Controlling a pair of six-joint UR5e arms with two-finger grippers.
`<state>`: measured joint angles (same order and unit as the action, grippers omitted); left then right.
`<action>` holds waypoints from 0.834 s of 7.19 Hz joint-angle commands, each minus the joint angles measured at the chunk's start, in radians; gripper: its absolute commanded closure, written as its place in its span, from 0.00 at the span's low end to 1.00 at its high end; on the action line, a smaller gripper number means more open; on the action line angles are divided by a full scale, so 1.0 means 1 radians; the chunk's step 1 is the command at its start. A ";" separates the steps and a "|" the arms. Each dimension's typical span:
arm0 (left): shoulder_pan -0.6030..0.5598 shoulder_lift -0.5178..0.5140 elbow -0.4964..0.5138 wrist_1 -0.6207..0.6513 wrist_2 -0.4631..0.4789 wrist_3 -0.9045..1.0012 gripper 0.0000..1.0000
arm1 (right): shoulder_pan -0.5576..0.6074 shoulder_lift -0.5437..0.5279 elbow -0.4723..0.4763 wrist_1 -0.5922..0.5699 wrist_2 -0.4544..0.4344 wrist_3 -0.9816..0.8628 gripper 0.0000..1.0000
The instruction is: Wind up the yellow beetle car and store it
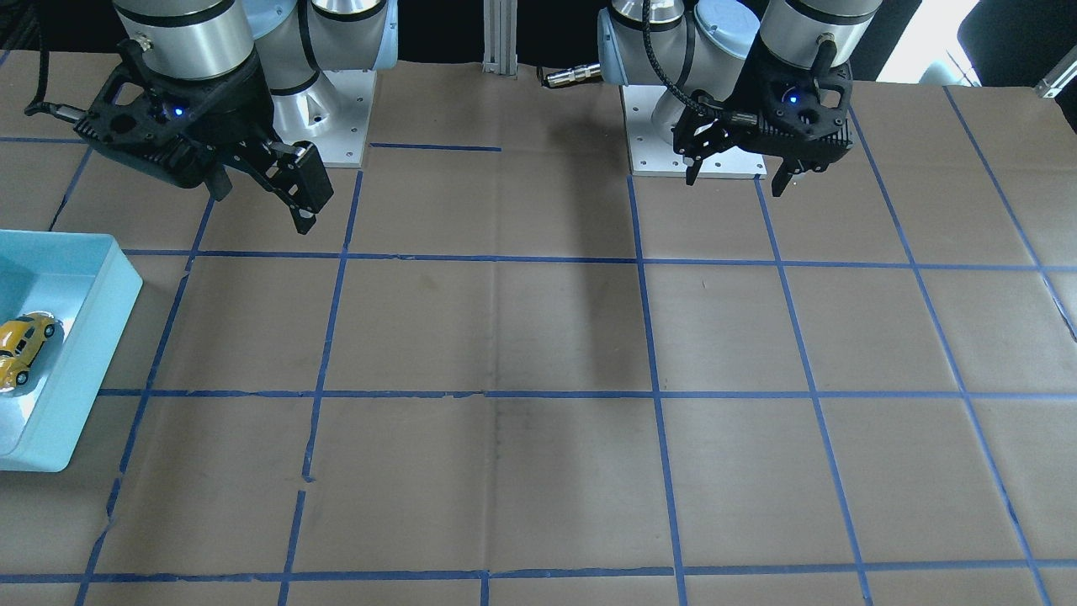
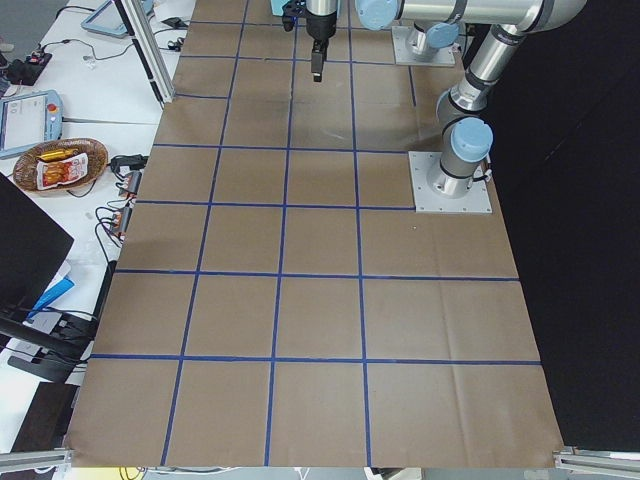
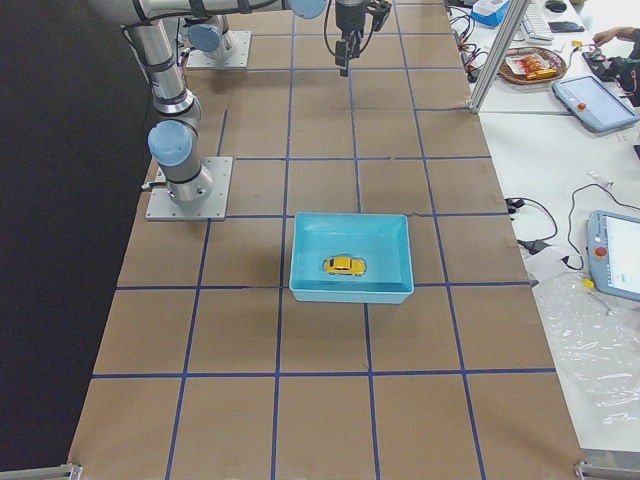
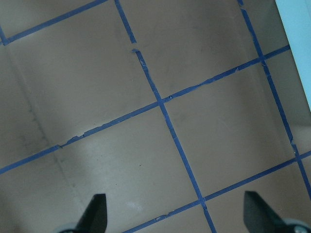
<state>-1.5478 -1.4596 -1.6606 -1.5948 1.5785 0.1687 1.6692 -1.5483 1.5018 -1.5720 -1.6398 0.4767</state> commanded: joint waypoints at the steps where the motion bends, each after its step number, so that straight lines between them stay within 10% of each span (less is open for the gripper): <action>1: 0.000 -0.001 0.001 0.001 0.000 0.000 0.00 | 0.030 -0.003 -0.041 0.012 -0.002 -0.051 0.01; 6: 0.002 -0.001 -0.002 0.001 0.001 0.000 0.00 | -0.092 0.045 -0.064 0.007 0.003 -0.433 0.01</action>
<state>-1.5474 -1.4603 -1.6617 -1.5940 1.5791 0.1686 1.6375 -1.5069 1.4458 -1.5750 -1.6419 0.2526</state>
